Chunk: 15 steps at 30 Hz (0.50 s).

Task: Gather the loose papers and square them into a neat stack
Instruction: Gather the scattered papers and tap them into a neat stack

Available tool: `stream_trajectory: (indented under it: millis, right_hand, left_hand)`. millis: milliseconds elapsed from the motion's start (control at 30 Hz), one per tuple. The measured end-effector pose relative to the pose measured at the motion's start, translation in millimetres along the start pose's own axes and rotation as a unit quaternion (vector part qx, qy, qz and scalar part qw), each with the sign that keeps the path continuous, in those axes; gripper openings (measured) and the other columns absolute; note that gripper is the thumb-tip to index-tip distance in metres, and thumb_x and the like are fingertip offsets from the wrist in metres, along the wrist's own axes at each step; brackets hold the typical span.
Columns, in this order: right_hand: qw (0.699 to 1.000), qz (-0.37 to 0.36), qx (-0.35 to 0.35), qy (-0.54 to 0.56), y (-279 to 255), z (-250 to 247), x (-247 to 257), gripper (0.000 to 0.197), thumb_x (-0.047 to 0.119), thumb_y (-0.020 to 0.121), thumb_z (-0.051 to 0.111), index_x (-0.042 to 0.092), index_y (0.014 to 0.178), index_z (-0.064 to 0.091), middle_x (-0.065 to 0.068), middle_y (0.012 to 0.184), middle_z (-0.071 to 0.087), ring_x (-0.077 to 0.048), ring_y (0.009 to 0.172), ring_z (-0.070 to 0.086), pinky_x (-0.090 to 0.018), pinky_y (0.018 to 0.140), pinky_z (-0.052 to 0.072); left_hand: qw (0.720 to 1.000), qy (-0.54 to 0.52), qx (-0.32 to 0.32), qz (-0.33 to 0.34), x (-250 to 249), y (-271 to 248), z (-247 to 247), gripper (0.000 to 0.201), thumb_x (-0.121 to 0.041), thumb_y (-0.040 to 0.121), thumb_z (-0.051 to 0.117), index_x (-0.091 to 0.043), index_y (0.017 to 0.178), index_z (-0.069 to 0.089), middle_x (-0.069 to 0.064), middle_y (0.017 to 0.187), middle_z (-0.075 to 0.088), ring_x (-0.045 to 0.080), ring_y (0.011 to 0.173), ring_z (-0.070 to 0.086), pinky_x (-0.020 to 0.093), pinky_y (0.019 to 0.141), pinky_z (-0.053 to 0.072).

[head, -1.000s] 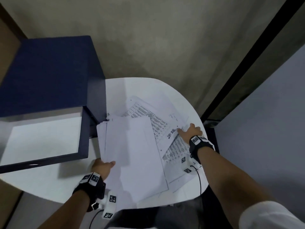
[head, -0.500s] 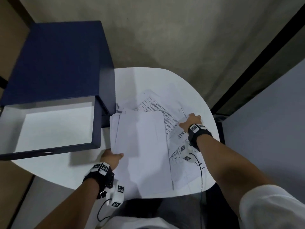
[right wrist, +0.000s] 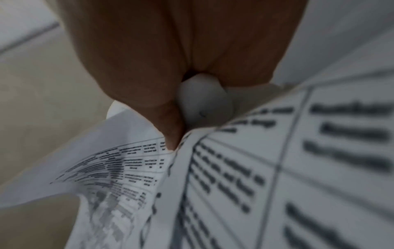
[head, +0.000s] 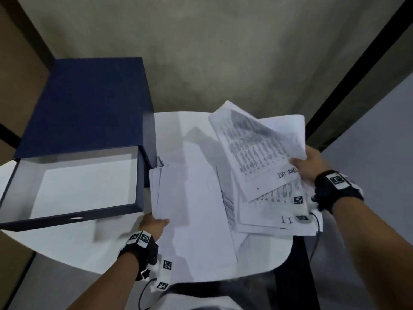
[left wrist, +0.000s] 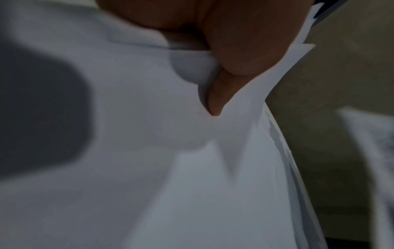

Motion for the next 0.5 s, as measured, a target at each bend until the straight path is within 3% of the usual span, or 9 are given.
stream_trajectory:
  millis: [133,267,333,400,433,500]
  right_hand:
    - [0.98,-0.007,0.021,0.197,-25.9,-31.7,32.8,0.045,-0.001,0.089,0.064,0.005,0.133,0.055,-0.009,0.122,0.066,-0.025,0.105,0.065,-0.038,0.089,0.052]
    - [0.985,-0.014,0.078,0.152,-63.1,16.2,30.9,0.043,-0.004,0.085,0.069,0.012,0.124,0.057,0.001,0.11,0.065,-0.016,0.094,0.063,-0.023,0.068,0.057]
    - [0.985,0.021,0.108,0.131,-71.2,59.0,0.5,0.047,-0.006,0.081,0.072,0.017,0.12,0.06,-0.003,0.116,0.065,-0.027,0.104,0.064,-0.041,0.084,0.058]
    - [0.984,0.062,0.134,0.098,-78.8,100.7,-27.9,0.051,-0.006,0.078,0.072,0.021,0.12,0.058,-0.005,0.123,0.064,-0.03,0.114,0.06,-0.05,0.099,0.048]
    - [0.983,0.086,0.14,0.086,-80.9,118.3,-42.2,0.053,-0.005,0.079,0.07,0.019,0.124,0.056,-0.008,0.125,0.063,-0.031,0.113,0.06,-0.049,0.098,0.048]
    - [0.98,0.124,0.151,0.048,-94.5,148.4,-53.9,0.053,-0.004,0.084,0.06,0.015,0.132,0.047,-0.013,0.125,0.06,-0.03,0.102,0.059,-0.039,0.085,0.053]
  left_hand:
    - [1.0,-0.013,0.019,0.009,-1.5,-2.7,4.5,0.052,-0.019,0.078,0.075,0.003,0.12,0.055,0.016,0.116,0.065,0.033,0.102,0.063,0.032,0.089,0.048]
    - [0.999,-0.01,0.036,0.016,0.4,-4.9,8.1,0.044,-0.014,0.076,0.077,-0.001,0.111,0.055,0.011,0.103,0.062,0.027,0.091,0.058,0.029,0.085,0.045]
    - [0.999,-0.025,0.032,0.02,-0.7,-8.2,8.7,0.037,-0.008,0.077,0.075,-0.003,0.106,0.053,0.011,0.101,0.06,0.026,0.089,0.055,0.029,0.083,0.043]
    - [0.999,-0.043,0.029,0.014,-1.4,-9.5,9.4,0.032,-0.004,0.079,0.071,-0.001,0.106,0.055,0.014,0.103,0.061,0.027,0.09,0.056,0.031,0.085,0.045]
    - [0.998,-0.057,0.031,0.004,-0.5,-8.9,10.2,0.034,-0.003,0.08,0.069,0.003,0.11,0.056,0.016,0.105,0.063,0.029,0.091,0.057,0.033,0.087,0.046]
    - [0.995,-0.092,0.036,-0.008,-1.0,-7.9,10.8,0.045,-0.011,0.081,0.069,0.007,0.12,0.055,0.019,0.115,0.063,0.034,0.1,0.06,0.039,0.092,0.048]
Point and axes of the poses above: each hand's wrist, its own y-axis towards the middle knuckle, its own z-axis out of the palm, x = y × z, the point moved 7 cm from there along y, towards the middle knuckle
